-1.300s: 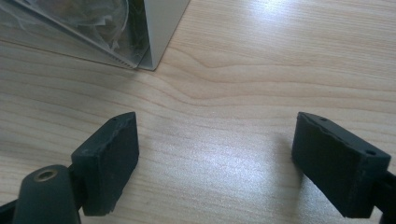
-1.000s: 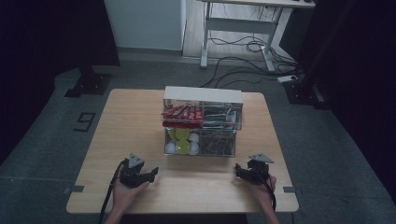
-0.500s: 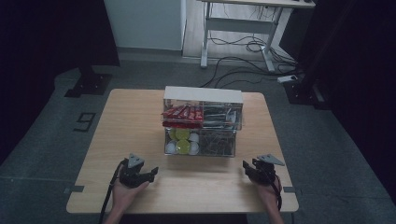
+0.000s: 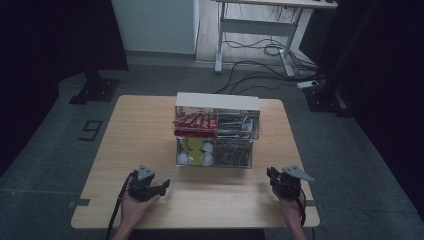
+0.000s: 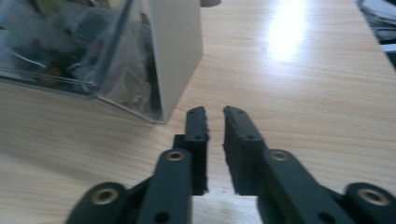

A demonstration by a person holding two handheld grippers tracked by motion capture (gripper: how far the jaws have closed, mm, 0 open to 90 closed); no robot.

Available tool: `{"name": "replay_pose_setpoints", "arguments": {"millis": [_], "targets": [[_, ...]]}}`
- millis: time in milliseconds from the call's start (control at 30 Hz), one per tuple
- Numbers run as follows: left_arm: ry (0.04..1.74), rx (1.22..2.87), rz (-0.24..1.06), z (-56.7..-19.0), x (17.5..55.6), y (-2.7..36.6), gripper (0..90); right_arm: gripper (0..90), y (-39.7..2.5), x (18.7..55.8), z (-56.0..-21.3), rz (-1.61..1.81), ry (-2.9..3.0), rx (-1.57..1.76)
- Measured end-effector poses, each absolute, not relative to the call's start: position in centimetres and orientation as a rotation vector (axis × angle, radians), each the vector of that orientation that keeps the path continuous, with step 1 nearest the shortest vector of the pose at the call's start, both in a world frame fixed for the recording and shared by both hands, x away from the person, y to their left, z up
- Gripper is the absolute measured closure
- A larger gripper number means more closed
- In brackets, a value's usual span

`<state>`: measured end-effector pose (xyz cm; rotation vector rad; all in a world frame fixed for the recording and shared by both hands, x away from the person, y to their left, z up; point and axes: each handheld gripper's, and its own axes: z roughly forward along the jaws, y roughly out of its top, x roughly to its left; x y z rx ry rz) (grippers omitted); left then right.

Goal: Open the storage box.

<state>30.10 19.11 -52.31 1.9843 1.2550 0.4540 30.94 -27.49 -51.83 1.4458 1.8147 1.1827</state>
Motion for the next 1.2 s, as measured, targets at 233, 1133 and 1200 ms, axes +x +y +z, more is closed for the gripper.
{"name": "replay_pose_setpoints", "arguments": {"millis": [233,1133,1200], "targets": [[1.253,1.988,0.454,-52.4,30.1,19.0,31.9,88.6,-27.5,30.6,-51.2,1.252,1.831,1.422],[1.239,2.014,0.447,-52.6,30.1,18.5,31.2,89.0,-25.3,29.9,-49.7,1.439,1.91,1.256],[1.237,2.018,0.447,-52.6,30.1,18.5,31.2,89.0,-25.1,29.9,-49.7,1.442,1.915,1.249]]}}
